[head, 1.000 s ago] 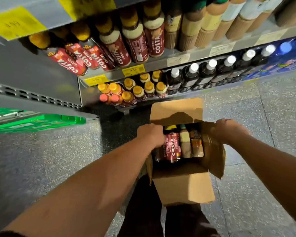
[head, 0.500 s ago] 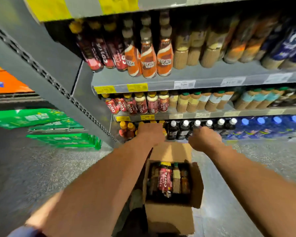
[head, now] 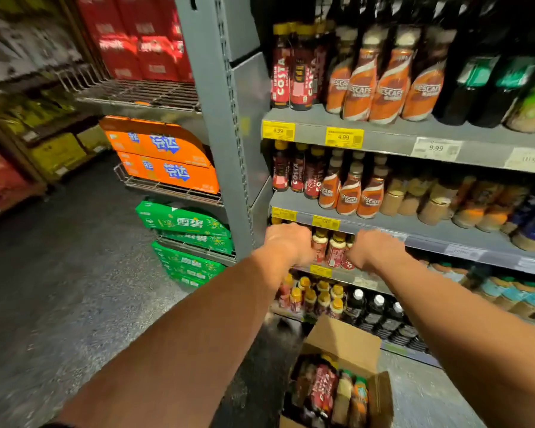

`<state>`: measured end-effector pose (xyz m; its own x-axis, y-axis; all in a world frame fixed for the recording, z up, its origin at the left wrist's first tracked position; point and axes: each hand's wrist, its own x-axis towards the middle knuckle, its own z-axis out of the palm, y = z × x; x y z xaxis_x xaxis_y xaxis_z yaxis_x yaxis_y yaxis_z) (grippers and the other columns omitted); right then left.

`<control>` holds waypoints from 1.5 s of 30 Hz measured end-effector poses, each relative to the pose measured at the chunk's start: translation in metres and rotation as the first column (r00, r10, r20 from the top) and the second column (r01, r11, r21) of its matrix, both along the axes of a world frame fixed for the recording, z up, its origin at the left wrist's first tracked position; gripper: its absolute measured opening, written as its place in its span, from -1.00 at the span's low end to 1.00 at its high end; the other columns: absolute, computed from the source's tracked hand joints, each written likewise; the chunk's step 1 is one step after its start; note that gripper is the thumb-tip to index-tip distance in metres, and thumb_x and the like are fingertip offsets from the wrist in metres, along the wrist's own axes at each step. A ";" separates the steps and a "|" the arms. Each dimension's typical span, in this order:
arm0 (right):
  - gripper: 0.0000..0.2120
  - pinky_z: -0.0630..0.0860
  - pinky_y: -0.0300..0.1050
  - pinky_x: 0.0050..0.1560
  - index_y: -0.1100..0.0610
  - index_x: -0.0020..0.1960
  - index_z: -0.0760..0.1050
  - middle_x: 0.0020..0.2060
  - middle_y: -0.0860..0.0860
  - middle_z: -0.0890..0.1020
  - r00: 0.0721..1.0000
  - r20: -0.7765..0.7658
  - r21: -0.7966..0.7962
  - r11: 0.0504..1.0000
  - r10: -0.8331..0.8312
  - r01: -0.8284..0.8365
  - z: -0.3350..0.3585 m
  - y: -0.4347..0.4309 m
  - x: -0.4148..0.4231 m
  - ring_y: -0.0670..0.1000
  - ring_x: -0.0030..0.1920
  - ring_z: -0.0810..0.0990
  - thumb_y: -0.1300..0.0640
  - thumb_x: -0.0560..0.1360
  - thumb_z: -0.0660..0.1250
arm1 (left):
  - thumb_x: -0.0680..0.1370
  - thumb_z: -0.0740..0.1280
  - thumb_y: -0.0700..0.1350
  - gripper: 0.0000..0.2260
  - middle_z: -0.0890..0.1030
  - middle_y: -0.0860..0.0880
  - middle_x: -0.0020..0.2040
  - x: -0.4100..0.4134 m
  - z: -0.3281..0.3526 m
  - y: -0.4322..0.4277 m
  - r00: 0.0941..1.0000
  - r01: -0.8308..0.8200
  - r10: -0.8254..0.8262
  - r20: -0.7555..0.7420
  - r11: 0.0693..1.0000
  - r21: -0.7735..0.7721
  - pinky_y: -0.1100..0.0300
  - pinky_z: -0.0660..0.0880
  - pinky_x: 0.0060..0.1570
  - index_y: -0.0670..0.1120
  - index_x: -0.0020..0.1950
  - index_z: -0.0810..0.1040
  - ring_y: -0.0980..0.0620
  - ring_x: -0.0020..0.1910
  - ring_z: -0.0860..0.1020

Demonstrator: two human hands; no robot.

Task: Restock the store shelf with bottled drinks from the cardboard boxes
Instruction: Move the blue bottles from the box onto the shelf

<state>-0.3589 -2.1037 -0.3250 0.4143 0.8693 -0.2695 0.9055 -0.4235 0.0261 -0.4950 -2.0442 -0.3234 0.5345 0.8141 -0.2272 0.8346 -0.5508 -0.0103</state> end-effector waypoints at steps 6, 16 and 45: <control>-0.73 0.39 -0.06 -0.09 0.17 0.13 0.51 0.15 0.13 0.58 0.993 0.037 0.049 0.993 0.109 -0.110 0.041 0.021 -0.095 0.17 0.13 0.56 0.11 0.52 0.17 | 0.54 0.22 0.06 -0.66 0.55 -0.10 0.25 -0.108 0.045 0.007 0.994 -0.104 0.105 -0.009 0.992 0.067 0.04 0.45 0.08 -0.05 0.24 0.53 -0.14 0.22 0.51; -0.63 0.47 0.00 0.11 0.15 0.27 0.45 0.24 0.13 0.54 0.955 0.087 0.141 0.945 0.284 -0.294 0.094 0.046 -0.301 0.17 0.21 0.54 0.06 0.50 0.18 | 0.53 0.26 0.02 -0.69 0.53 -0.09 0.25 -0.328 0.096 0.003 0.972 -0.223 0.229 -0.049 0.970 0.102 0.03 0.44 0.08 -0.04 0.23 0.50 -0.11 0.23 0.50; -0.66 0.45 -0.07 -0.01 0.15 0.20 0.51 0.17 0.11 0.59 0.805 0.125 0.109 0.798 0.580 -0.592 0.119 0.411 -0.624 0.16 0.15 0.58 0.11 0.46 0.23 | 0.54 0.22 -0.01 -0.78 0.58 -0.06 0.10 -0.642 0.118 0.313 0.855 -0.514 0.518 -0.009 0.850 0.115 0.13 0.38 -0.11 -0.03 0.13 0.52 -0.09 0.08 0.55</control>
